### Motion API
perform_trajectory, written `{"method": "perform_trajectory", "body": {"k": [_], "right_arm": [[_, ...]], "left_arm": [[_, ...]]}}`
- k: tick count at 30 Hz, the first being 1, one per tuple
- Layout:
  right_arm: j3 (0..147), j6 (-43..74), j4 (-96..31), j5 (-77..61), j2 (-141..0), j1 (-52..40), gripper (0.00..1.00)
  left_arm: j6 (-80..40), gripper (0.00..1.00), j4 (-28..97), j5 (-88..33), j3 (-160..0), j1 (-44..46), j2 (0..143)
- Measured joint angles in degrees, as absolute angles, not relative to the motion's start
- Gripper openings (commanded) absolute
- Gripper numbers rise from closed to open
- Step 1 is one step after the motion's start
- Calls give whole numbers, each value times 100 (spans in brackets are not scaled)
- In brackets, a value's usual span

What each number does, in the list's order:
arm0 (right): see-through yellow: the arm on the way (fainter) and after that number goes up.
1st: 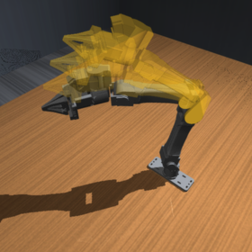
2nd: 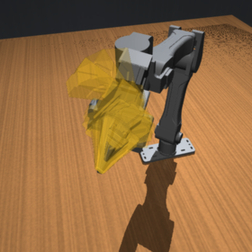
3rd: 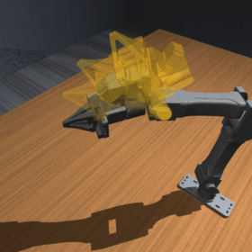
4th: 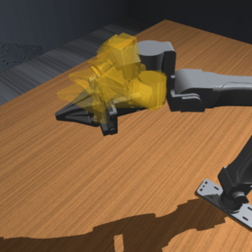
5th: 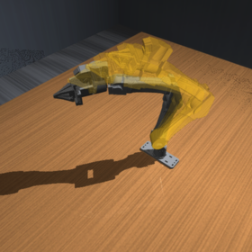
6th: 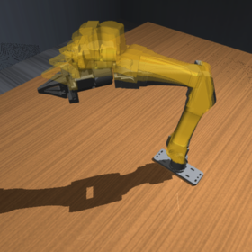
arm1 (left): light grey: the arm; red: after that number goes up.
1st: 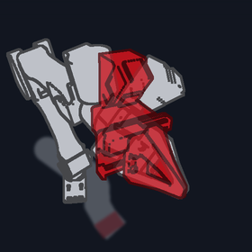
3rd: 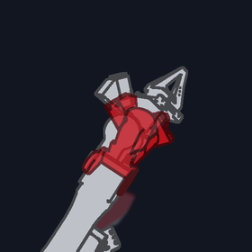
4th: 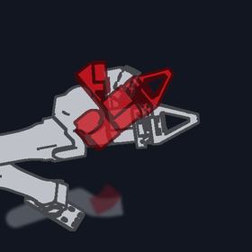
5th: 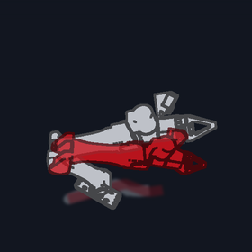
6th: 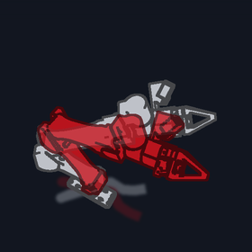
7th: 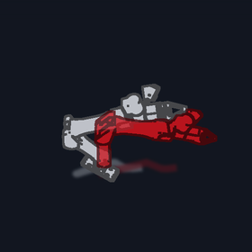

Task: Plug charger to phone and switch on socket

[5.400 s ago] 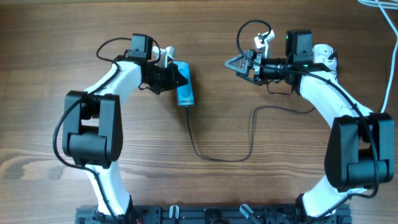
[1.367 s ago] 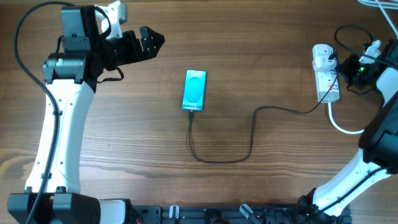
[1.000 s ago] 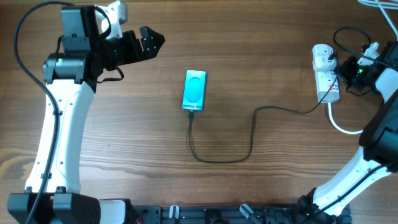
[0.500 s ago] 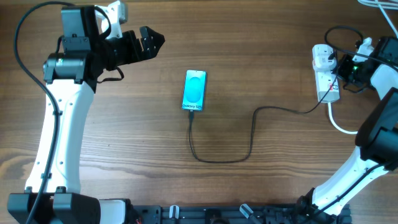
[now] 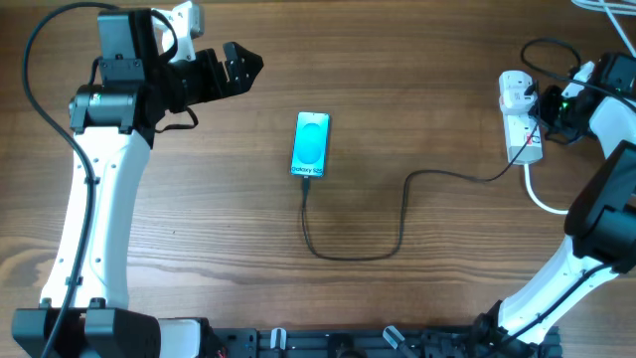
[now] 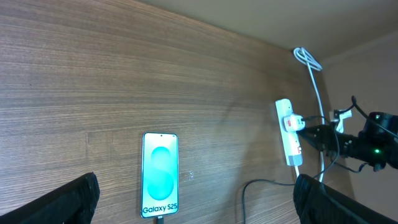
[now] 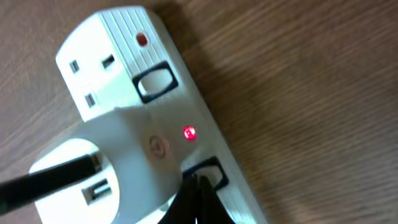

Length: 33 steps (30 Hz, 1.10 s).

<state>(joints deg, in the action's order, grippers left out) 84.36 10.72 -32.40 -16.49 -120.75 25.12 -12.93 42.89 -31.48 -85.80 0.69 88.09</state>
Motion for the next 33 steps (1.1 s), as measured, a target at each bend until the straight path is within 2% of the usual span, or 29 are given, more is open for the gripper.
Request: {"method": "perform_trajectory", "body": {"k": [6, 11, 17, 20, 22, 25, 28, 29, 30, 31, 33], "right_arm": [[8433, 1175, -3317, -1664, -12055, 2506, 4], [8538, 1761, -3594, -1605, -12053, 2552, 4], [8602, 2491, -4160, -1605, -11655, 3188, 8], [8604, 2423, -4150, -1815, -10650, 3507, 20], [8628, 1966, -4147, -2335, -9647, 3472, 31], [8676, 1007, -4469, -3076, -8468, 3041, 46], [8707, -21, -5210, -3133, -7310, 2104, 50], [8705, -154, -5408, -2995, -7085, 1787, 63], [8707, -316, -5634, -2847, -6785, 1323, 88], [8711, -425, -5813, -2709, -6573, 1004, 100], [8715, -526, -6195, -2410, -6261, 462, 100]], "left_arm": [[-1293, 100, 4287, -3148, -8580, 69, 8812], [-1293, 100, 4292, -3148, -8580, 69, 8809], [-1293, 100, 4289, -3148, -8580, 69, 8812], [-1293, 100, 4289, -3148, -8580, 69, 8812], [-1293, 100, 4289, -3148, -8580, 69, 8809], [-1293, 100, 4289, -3148, -8580, 69, 8812], [-1293, 100, 4285, -3146, -8580, 69, 8809], [-1293, 100, 4303, -3144, -8580, 69, 8812], [-1293, 100, 4292, -3146, -8580, 69, 8812], [-1293, 100, 4289, -3138, -8580, 69, 8812], [-1293, 100, 4289, -3133, -8580, 69, 8812]]}}
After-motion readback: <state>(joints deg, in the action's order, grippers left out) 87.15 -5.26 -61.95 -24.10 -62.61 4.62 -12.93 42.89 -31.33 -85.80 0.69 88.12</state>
